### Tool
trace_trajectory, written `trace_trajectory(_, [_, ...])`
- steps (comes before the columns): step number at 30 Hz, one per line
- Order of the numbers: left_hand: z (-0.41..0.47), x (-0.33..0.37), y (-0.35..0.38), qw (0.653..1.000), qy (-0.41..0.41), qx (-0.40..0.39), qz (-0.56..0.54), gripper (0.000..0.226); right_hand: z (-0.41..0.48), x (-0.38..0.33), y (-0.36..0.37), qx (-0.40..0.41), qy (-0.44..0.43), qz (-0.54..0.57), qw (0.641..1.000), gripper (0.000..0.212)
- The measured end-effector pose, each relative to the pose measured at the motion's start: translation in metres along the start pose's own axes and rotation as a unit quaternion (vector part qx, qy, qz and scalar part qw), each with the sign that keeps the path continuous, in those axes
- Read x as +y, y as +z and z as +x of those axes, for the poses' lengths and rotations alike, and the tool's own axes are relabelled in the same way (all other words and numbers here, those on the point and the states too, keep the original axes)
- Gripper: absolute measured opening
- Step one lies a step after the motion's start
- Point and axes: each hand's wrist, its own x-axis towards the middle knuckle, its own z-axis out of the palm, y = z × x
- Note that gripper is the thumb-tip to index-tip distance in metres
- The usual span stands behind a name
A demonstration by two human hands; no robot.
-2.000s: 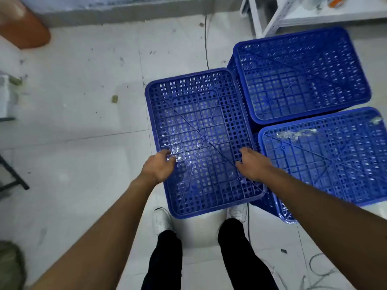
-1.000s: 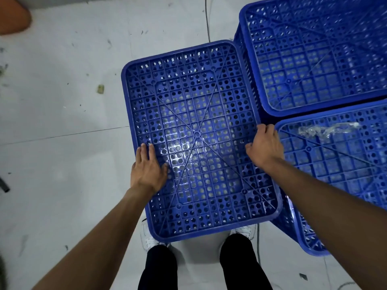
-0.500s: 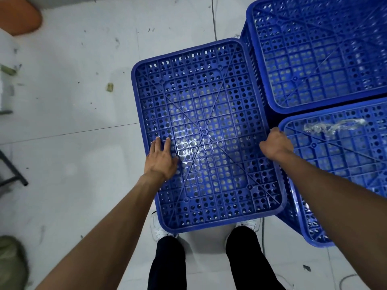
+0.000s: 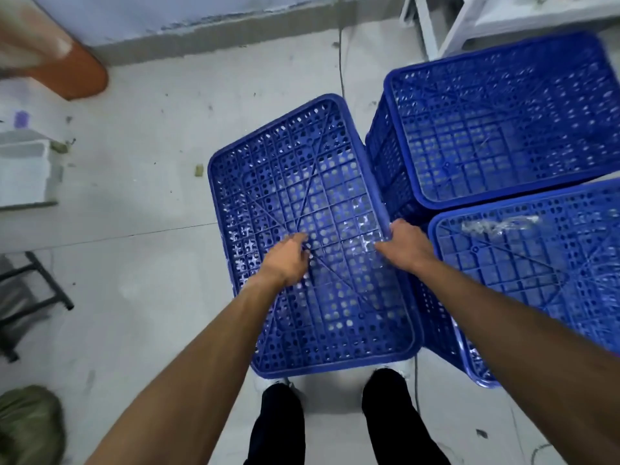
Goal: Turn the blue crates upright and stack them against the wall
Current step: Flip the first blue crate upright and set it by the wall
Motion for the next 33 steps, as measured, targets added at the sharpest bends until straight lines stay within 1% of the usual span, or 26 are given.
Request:
trace_trajectory(2, [-0.004, 0.009, -0.005, 1.000, 0.009, 0.015, -0.024, 0.050, -0.010, -0.015, 0.003, -0.001, -0.009, -0.005, 1.000, 0.034])
trace_trajectory(6, [-0.014, 0.022, -0.001, 0.997, 0.017, 0.016, -0.079, 0.052, -0.025, -0.035, 0.021, 0.013, -0.020, -0.008, 1.000, 0.038])
trace_trajectory(8, [-0.016, 0.025, 0.000, 0.992, -0.006, 0.035, -0.117, 0.055, -0.029, -0.044, 0.026, 0.025, -0.035, 0.011, 0.999, 0.040])
trace_trajectory(11, [-0.021, 0.022, 0.001, 0.985, -0.044, 0.068, -0.152, 0.062, -0.035, -0.054, 0.033, 0.029, -0.063, 0.046, 0.997, 0.035])
trace_trajectory(15, [-0.026, 0.013, -0.008, 0.978, -0.098, 0.105, -0.151, 0.077, -0.049, -0.075, 0.041, 0.043, -0.137, 0.041, 0.989, 0.031])
trace_trajectory(18, [-0.033, -0.002, -0.015, 0.969, -0.143, 0.139, -0.146, 0.091, -0.066, -0.099, 0.050, 0.029, -0.208, 0.028, 0.977, 0.022])
trace_trajectory(21, [-0.044, -0.027, -0.022, 0.959, -0.169, 0.174, -0.150, 0.089, -0.077, -0.125, 0.060, -0.008, -0.263, 0.010, 0.965, 0.016])
trace_trajectory(24, [-0.054, -0.053, -0.030, 0.956, -0.179, 0.180, -0.150, 0.087, -0.078, -0.147, 0.065, -0.029, -0.294, -0.005, 0.955, 0.026])
trace_trajectory(26, [-0.057, -0.067, -0.034, 0.955, -0.185, 0.177, -0.148, 0.091, -0.072, -0.153, 0.067, -0.026, -0.280, -0.006, 0.960, 0.031])
trace_trajectory(28, [-0.060, -0.081, -0.035, 0.957, -0.188, 0.172, -0.138, 0.095, -0.061, -0.153, 0.071, -0.006, -0.237, 0.012, 0.972, 0.031])
trace_trajectory(31, [-0.063, -0.099, -0.032, 0.957, -0.194, 0.178, -0.120, 0.085, -0.039, -0.138, 0.076, 0.013, -0.129, 0.068, 0.989, 0.032])
trace_trajectory(33, [-0.061, -0.114, -0.033, 0.950, -0.218, 0.182, -0.127, 0.082, -0.028, -0.127, 0.076, 0.009, -0.068, 0.058, 0.996, 0.036])
